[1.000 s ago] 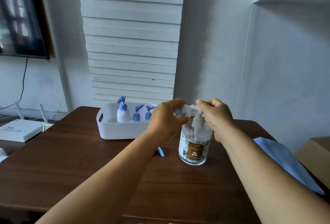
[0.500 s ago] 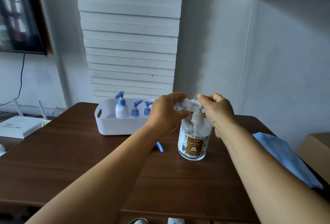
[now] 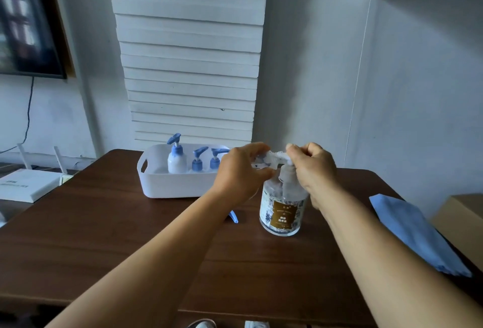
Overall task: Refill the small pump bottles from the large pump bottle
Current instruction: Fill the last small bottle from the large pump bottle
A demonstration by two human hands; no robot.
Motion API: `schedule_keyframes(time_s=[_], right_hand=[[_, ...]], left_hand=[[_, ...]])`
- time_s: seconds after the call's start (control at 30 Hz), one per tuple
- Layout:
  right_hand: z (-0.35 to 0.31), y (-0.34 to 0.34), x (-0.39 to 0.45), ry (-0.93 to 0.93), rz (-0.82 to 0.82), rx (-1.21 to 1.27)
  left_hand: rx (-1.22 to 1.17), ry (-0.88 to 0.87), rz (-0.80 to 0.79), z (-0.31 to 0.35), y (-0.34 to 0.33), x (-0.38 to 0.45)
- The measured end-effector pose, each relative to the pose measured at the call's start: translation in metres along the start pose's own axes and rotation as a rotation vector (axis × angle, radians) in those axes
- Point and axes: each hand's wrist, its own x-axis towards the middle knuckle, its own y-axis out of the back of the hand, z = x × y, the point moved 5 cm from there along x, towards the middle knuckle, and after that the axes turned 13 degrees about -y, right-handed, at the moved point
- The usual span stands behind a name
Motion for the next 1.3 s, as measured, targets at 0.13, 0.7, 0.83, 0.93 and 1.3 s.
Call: schedule_keyframes(time_s=[0.13, 0.7, 0.83, 0.93, 1.3], right_hand=[[-0.016, 0.007, 0.005, 0.024, -0.055, -0.025], [-0.002, 0.001, -0.002, -0.003, -0.007, -0.002], [-0.014, 0.008, 0.002, 0.011, -0.046, -0.016], [-0.005, 0.003, 0.001, 0.009, 0.007, 0.031], [-0.007, 0.002, 0.001, -0.014, -0.009, 0.033]], left_hand=[[0.007, -0.036, 0.021, 0.007, 0.007, 0.007], [-0.004, -0.001, -0.001, -0.001, -0.001, 0.001], [0.013, -0.028, 0.013, 0.004, 0.004, 0.006], [0.020, -0.018, -0.003, 0.002, 0.000, 0.005], [0.020, -0.025, -0.001, 0.005, 0.003, 0.006]])
